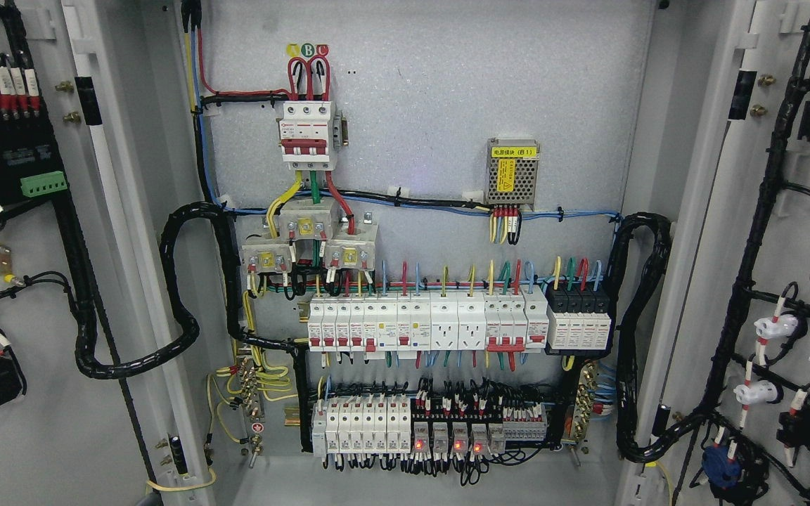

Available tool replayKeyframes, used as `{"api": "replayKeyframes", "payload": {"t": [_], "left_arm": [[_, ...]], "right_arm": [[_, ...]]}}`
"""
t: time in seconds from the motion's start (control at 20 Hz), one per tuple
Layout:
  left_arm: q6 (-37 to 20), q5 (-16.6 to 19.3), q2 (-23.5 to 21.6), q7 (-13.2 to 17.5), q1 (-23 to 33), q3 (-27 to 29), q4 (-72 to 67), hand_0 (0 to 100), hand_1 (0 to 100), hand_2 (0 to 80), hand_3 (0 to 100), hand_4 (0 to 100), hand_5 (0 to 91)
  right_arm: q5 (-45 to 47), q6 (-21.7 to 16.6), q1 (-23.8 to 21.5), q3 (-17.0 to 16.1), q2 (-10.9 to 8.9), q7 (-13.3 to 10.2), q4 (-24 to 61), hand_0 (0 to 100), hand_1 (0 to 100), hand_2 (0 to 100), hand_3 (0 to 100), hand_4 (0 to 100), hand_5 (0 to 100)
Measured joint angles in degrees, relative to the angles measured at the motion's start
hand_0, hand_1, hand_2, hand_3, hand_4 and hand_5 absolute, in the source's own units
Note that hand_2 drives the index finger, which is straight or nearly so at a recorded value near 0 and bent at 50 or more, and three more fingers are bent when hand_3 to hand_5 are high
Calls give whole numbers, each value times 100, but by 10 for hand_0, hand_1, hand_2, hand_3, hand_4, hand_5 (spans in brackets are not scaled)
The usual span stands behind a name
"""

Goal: Open door with both hands

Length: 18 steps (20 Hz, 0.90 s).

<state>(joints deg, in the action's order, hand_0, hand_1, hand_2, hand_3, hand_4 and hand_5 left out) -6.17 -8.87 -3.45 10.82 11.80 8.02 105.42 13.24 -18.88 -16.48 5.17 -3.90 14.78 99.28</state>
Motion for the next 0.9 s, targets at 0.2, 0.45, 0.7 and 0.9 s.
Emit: {"api": "replayKeyframes", "payload": {"t": [0.2, 0.45, 0.7, 0.9], "left_arm": [[-75, 90, 105, -31, 176, -479, 66, 288, 0, 28, 27, 33, 0], [-99, 125, 192, -41, 290, -880, 100, 288, 0, 28, 28, 34, 0], [-102, 132, 248, -42, 349, -1107, 120, 288, 0, 27, 28, 33, 0], [-102, 132, 278, -43, 371, -1198, 124, 288, 0, 28, 28, 34, 0]], "right_arm": [[-3, -2, -27, 73, -12, -2, 68, 219, 0, 0, 0, 0, 0], [-2, -3, -44, 126, -23, -3, 123, 219, 0, 0, 0, 0, 0], [-2, -4, -53, 162, -30, -4, 159, 219, 0, 0, 0, 0, 0], [-3, -5, -53, 185, -32, -4, 176, 219, 0, 0, 0, 0, 0]]}}
